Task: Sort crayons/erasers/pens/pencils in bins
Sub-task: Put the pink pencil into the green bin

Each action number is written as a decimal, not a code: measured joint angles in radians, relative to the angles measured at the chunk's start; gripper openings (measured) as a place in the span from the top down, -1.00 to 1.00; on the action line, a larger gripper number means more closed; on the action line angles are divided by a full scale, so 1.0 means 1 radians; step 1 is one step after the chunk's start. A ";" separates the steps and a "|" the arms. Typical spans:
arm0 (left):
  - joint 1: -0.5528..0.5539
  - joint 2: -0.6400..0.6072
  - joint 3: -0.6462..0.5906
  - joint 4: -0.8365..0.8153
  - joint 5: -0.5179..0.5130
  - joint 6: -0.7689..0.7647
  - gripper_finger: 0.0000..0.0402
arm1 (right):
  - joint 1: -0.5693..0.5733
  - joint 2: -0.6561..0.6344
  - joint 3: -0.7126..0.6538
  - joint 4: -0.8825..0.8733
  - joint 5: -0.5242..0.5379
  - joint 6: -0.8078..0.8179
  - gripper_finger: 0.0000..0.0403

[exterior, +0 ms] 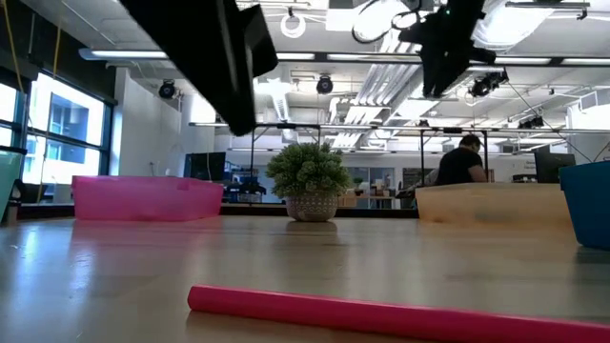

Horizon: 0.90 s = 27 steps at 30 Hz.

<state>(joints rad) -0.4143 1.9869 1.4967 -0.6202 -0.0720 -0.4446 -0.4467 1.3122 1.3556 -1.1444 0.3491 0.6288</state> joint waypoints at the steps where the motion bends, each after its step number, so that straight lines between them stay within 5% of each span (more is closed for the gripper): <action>1: -0.007 0.000 0.000 -0.002 -0.005 0.000 0.35 | 0.013 -0.001 0.009 0.005 0.005 0.019 0.51; 27: -0.050 0.134 -0.001 0.183 -0.070 0.040 0.35 | 0.162 0.001 0.020 -0.055 0.036 0.231 0.51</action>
<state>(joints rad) -0.4647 2.1207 1.4960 -0.4368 -0.1416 -0.4049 -0.2848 1.3132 1.3754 -1.1999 0.3851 0.8597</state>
